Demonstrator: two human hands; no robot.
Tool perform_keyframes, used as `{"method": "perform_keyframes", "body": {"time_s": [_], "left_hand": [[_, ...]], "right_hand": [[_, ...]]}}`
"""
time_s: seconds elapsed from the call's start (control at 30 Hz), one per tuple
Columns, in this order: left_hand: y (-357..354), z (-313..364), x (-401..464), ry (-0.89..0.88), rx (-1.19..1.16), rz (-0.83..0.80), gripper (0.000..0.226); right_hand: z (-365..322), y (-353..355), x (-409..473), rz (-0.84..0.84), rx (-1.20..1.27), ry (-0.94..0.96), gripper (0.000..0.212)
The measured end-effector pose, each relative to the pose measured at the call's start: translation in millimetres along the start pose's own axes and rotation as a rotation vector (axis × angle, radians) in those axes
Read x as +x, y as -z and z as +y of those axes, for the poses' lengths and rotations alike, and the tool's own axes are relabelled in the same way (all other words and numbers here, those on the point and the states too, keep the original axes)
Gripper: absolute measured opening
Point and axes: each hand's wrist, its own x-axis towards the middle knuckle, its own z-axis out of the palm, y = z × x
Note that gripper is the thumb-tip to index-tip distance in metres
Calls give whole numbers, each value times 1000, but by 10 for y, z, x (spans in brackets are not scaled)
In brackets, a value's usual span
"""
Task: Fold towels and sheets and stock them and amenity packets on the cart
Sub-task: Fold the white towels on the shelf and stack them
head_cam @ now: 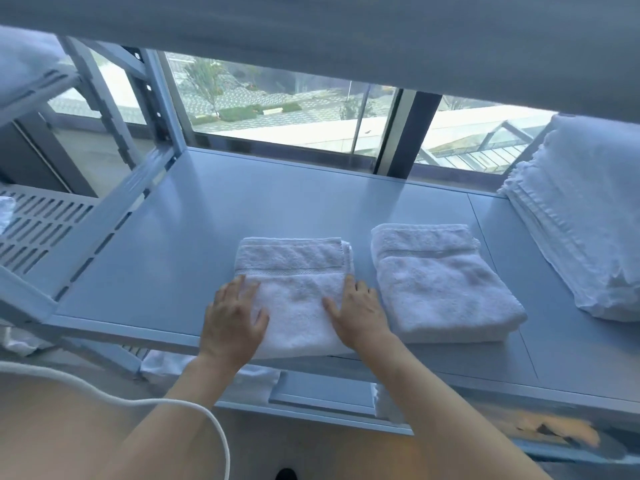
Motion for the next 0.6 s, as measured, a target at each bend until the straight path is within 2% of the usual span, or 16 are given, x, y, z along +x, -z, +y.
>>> {"method": "perform_keyframes", "body": {"time_s": [0.1,0.27,0.43,0.6], "left_hand": [[-21,0,-13,187,-11,-58,64],[-44,15,-17,296,-40,-104,72],[-7,54,-65,303,-136,-69,69],[73,239,-110,235,-239,54,61]], "right_hand": [[-128,-12,95,-29,47,-118,92],[-178,6,165,-61,184,-232,105],[-117,4,118,-5,226,-178,94],[-89,-51,8,61,361,-22,83]]}}
